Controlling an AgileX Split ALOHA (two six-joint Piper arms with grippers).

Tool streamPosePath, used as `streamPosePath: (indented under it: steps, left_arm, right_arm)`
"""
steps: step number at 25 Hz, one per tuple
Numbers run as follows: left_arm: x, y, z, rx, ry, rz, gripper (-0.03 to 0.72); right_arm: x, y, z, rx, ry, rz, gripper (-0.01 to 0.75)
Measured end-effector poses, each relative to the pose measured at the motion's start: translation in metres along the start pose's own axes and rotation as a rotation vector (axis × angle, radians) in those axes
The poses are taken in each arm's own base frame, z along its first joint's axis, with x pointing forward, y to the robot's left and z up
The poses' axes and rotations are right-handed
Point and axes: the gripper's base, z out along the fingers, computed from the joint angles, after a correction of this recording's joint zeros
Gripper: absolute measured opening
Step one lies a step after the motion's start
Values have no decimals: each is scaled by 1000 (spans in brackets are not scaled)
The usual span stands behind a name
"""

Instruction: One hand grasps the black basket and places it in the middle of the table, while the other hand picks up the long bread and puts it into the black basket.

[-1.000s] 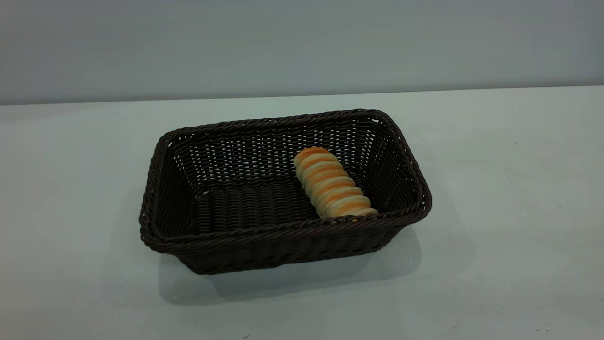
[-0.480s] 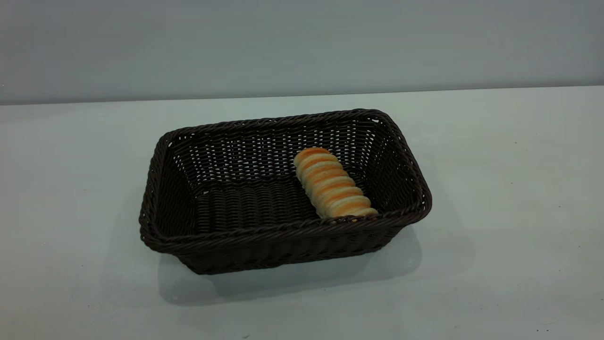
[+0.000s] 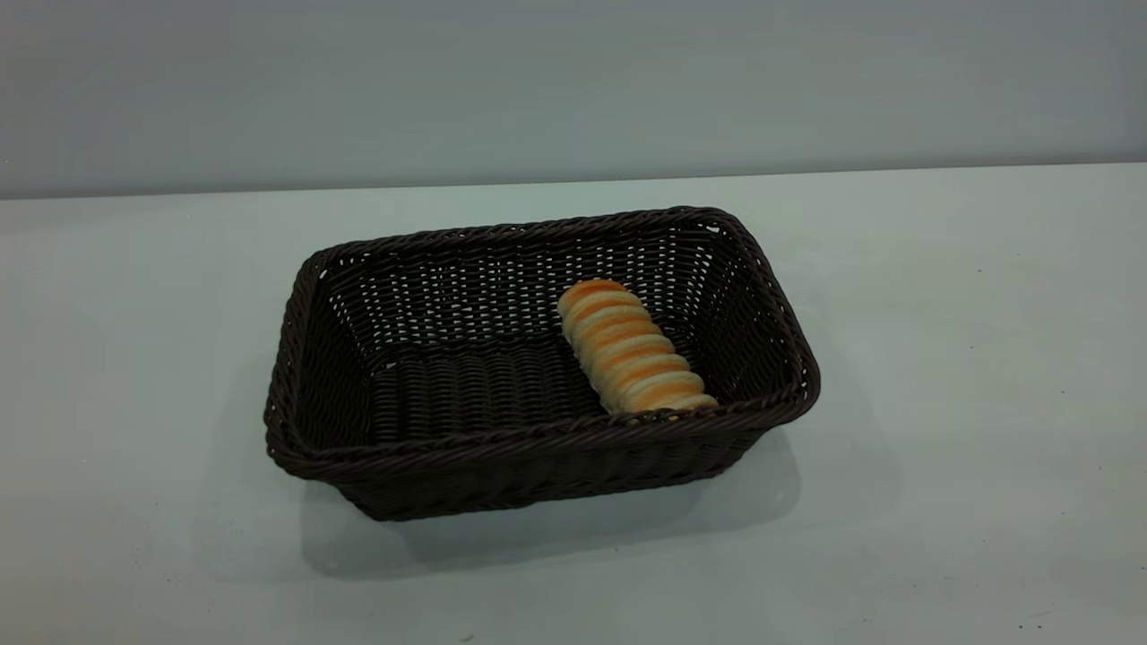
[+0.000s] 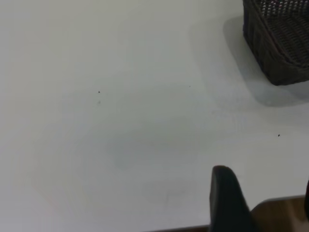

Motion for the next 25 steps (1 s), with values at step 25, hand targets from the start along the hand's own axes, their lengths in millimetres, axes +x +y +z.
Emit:
streamPosePath:
  steps: [25]
  left_arm:
    - [0,1,0,-8,1,2,449]
  right_arm:
    - [0,0,0,0,0,0,244]
